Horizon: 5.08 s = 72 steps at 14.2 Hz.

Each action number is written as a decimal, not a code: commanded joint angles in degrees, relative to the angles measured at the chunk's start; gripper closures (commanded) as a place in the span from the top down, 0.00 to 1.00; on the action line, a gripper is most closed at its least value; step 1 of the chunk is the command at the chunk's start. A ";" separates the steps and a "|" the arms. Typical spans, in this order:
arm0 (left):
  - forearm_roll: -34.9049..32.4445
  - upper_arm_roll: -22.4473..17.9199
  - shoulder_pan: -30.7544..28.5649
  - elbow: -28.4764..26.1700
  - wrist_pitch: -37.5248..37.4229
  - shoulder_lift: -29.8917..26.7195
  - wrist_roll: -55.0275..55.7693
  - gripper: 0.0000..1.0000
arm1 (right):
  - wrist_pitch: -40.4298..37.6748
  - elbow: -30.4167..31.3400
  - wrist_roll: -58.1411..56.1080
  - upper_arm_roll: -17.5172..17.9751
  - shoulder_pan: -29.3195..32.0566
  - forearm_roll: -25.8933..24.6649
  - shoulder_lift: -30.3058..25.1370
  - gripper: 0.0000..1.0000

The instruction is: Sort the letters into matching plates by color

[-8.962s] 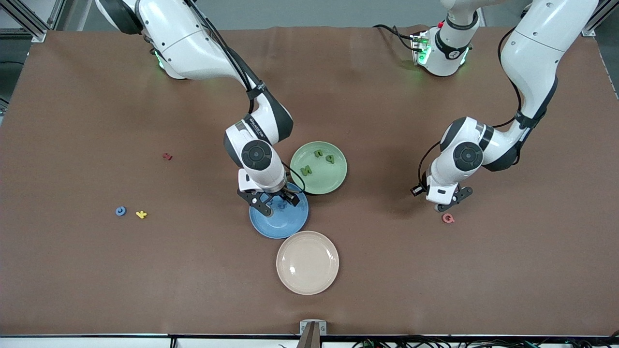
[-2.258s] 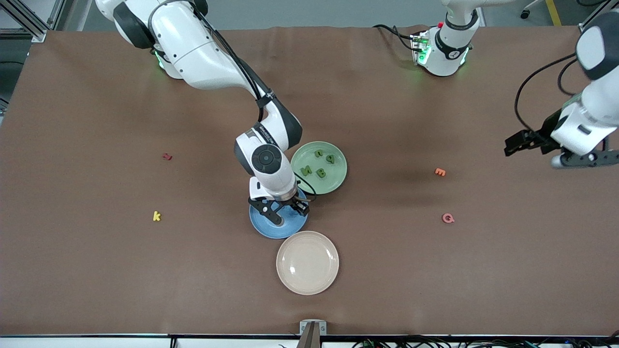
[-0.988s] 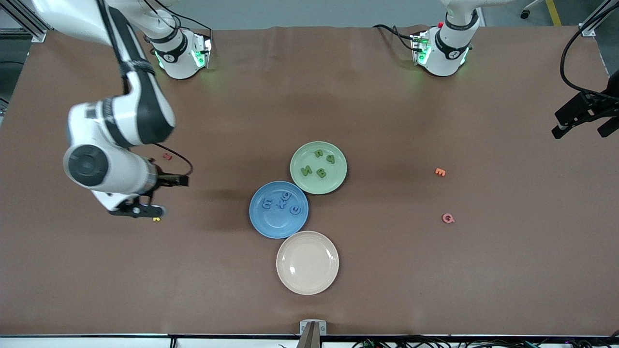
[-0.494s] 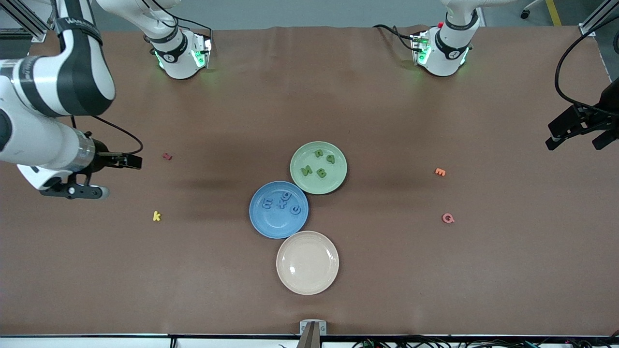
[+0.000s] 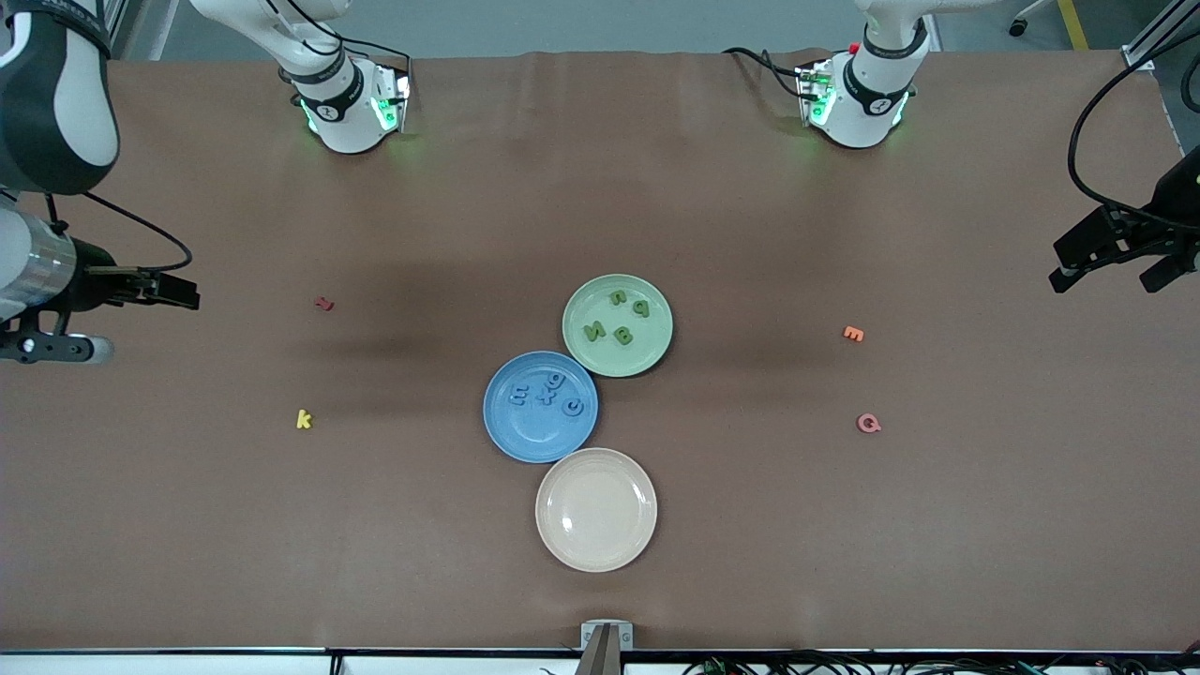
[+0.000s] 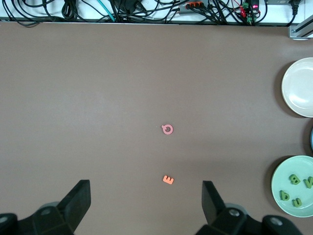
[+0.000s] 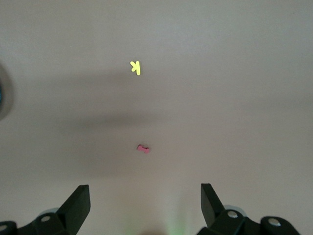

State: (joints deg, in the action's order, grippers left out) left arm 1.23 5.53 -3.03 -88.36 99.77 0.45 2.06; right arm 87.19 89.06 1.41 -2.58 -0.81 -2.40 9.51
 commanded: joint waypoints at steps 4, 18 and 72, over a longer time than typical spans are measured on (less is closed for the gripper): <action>-0.35 0.36 -0.31 1.70 -1.69 0.60 -0.74 1.00 | -1.59 -2.30 0.00 1.09 2.04 0.73 -0.19 1.00; -0.09 0.36 -0.22 1.70 -2.56 0.52 -0.83 1.00 | -1.42 6.98 0.62 1.18 3.45 3.10 -13.35 1.00; -0.27 0.54 -0.23 1.88 -2.56 0.43 -1.18 1.00 | -2.38 4.20 -1.74 1.53 3.27 3.02 -16.10 1.00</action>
State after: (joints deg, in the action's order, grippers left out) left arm 1.23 5.69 -3.08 -88.16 98.64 0.51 2.06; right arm 85.23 94.71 1.33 -1.69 1.67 1.13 -7.21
